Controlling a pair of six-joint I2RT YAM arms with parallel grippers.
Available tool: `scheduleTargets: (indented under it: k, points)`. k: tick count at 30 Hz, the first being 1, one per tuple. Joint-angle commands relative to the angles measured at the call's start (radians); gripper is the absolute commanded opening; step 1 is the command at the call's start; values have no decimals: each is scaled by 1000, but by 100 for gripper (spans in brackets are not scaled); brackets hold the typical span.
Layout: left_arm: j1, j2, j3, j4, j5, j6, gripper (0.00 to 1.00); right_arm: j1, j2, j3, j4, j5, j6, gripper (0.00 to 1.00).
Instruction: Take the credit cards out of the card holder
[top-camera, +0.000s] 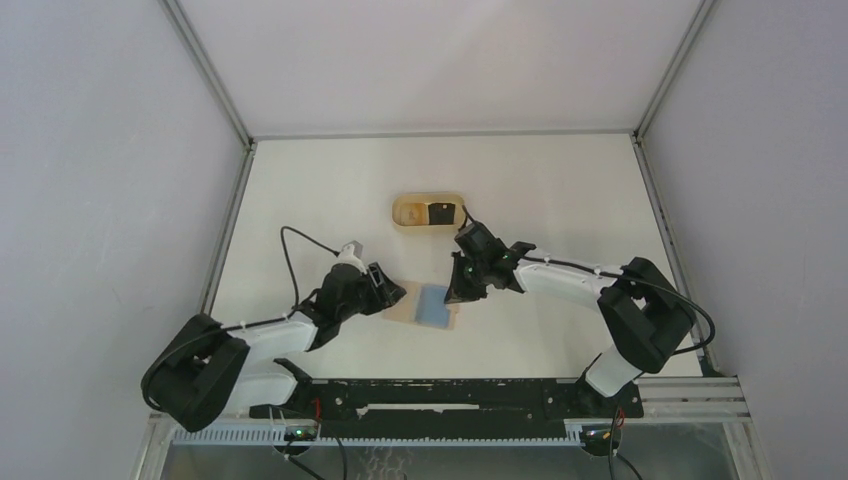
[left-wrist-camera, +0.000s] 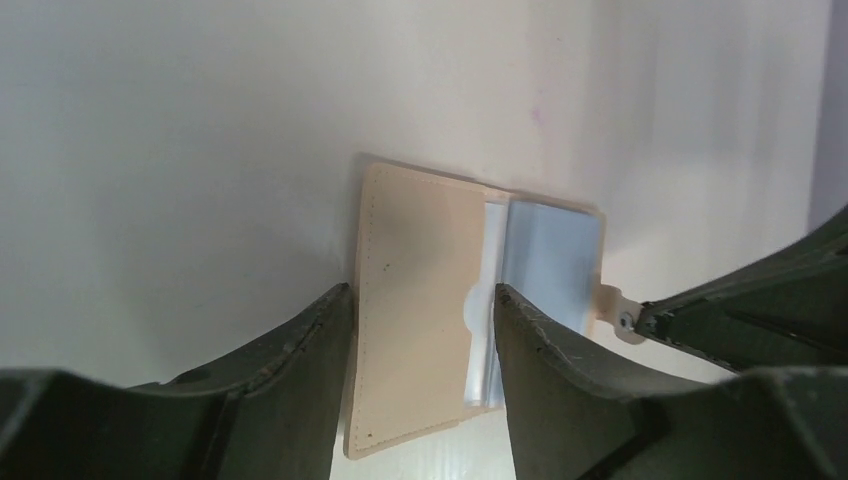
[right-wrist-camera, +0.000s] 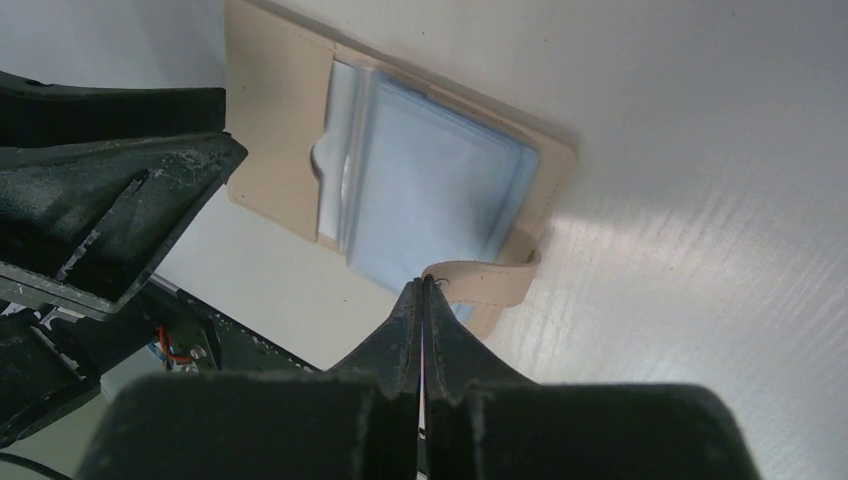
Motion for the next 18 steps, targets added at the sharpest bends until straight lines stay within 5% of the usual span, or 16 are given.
scheduleTargets:
  k: [1,9,18]
  points:
    - [4,87,-38,165,157,-18,60,-14,-50,-14,25,-3,-23,0]
    - [-1,142,-85,399,290,-115,61,-23,-57,-44,49,-17,-21,0]
    - [-62,-5,5,185,255,-45,65,-34,-55,-54,61,-31,-28,0]
